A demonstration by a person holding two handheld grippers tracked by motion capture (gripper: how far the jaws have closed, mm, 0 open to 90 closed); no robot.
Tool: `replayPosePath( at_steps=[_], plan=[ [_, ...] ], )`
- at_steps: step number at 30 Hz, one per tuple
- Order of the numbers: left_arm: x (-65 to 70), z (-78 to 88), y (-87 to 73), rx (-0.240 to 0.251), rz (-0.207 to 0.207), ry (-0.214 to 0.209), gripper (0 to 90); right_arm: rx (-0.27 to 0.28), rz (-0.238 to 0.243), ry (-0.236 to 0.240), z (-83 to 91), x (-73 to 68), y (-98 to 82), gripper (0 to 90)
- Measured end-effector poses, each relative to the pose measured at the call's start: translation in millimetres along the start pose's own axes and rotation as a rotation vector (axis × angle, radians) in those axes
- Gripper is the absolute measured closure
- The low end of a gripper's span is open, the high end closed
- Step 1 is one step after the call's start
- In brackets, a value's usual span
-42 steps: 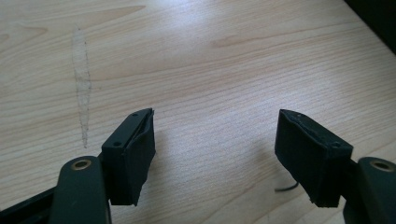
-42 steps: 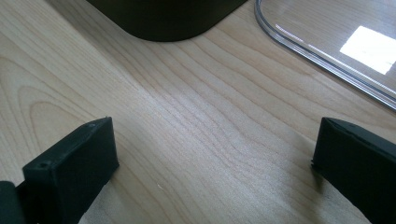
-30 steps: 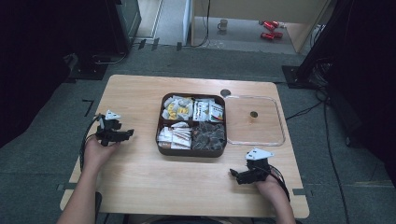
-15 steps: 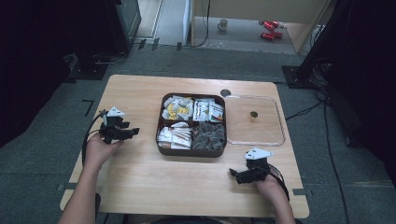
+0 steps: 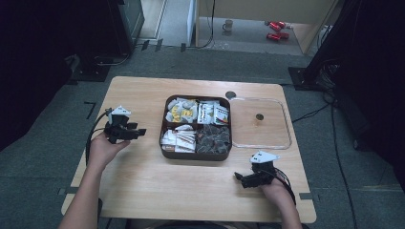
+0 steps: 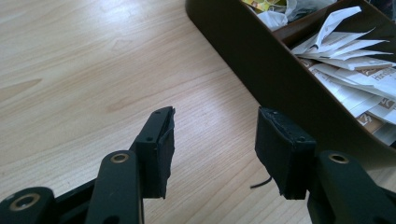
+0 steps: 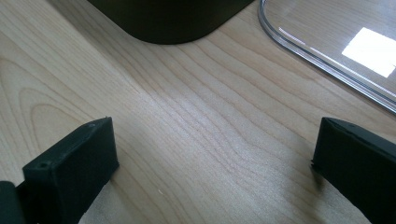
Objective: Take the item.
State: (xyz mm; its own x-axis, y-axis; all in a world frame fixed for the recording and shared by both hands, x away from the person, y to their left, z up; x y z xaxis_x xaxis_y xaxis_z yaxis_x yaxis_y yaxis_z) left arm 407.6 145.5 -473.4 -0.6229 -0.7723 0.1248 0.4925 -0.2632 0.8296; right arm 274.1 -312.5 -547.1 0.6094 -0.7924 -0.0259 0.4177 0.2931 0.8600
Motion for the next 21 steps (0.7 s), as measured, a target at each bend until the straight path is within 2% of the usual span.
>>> replayPosePath(
  at_steps=[3, 10, 13, 21],
  plan=[
    [1.8, -0.1, 2.5, 0.001, -0.004, 0.000, 49.7, 0.000, 0.000, 0.000, 0.0, 0.0, 0.0, 0.0],
    [12.9, -2.2, 15.0, -0.007, -0.033, -0.038, 52.4, 0.000, 0.000, 0.000, -0.1, 0.0, 0.0, 0.0],
    [14.6, -3.6, 17.3, -0.011, -0.041, -0.038, 53.4, 0.000, 0.000, 0.001, -0.1, 0.0, 0.1, 0.0],
    [21.6, -8.4, 28.6, -0.010, -0.044, -0.071, 56.3, 0.000, 0.000, 0.001, -0.1, 0.0, 0.1, 0.0]
  ],
)
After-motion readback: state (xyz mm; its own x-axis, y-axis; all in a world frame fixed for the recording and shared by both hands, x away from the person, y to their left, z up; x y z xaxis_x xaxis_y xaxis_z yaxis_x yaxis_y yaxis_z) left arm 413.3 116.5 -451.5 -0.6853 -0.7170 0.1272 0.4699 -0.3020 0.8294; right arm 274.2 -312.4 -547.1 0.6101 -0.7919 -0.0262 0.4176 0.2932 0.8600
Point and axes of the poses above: each handheld gripper's, and its own axes: z roughly backward along the jaws, y roughly out of its top, x roughly to its right, the point moved 3 cm from there along -z, roughly forward along the jaws, and after that the axes turned 14 degrees about x, right-handed, at the moved point
